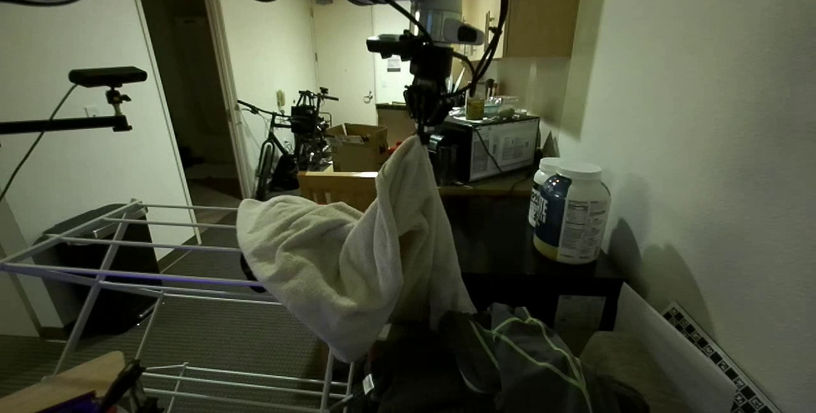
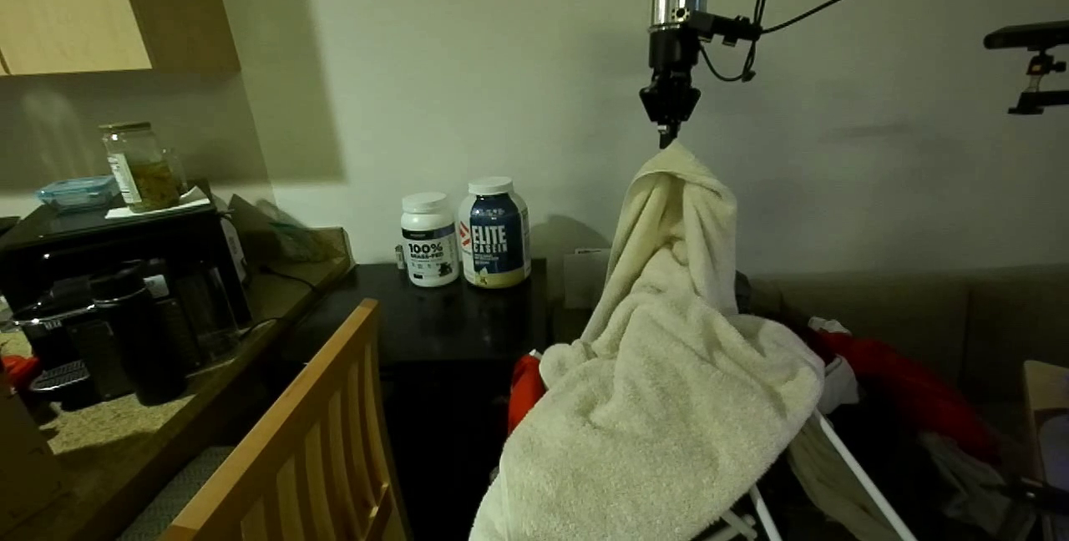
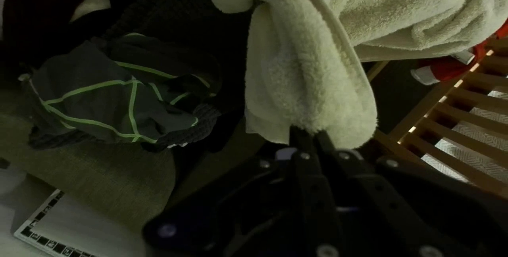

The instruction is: Take the towel off of the rack

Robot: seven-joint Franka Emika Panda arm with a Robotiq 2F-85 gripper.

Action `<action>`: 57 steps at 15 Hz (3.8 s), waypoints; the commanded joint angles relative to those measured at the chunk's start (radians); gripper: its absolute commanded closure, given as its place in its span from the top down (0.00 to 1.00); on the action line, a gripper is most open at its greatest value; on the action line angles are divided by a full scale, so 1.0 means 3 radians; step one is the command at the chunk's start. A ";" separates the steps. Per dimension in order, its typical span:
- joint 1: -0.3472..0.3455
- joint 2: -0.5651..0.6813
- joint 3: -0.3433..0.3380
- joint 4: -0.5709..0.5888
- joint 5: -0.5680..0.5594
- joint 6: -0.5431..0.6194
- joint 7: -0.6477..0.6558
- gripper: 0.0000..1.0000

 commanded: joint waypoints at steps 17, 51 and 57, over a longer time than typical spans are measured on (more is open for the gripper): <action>-0.0193 -0.0005 -0.0491 0.0319 -0.0251 0.0058 0.0837 0.01; 0.0036 0.0824 -0.1091 0.1396 -0.1701 -0.0927 0.3058 0.01; -0.0188 0.0850 -0.1103 0.1428 -0.1596 -0.0996 0.3064 0.01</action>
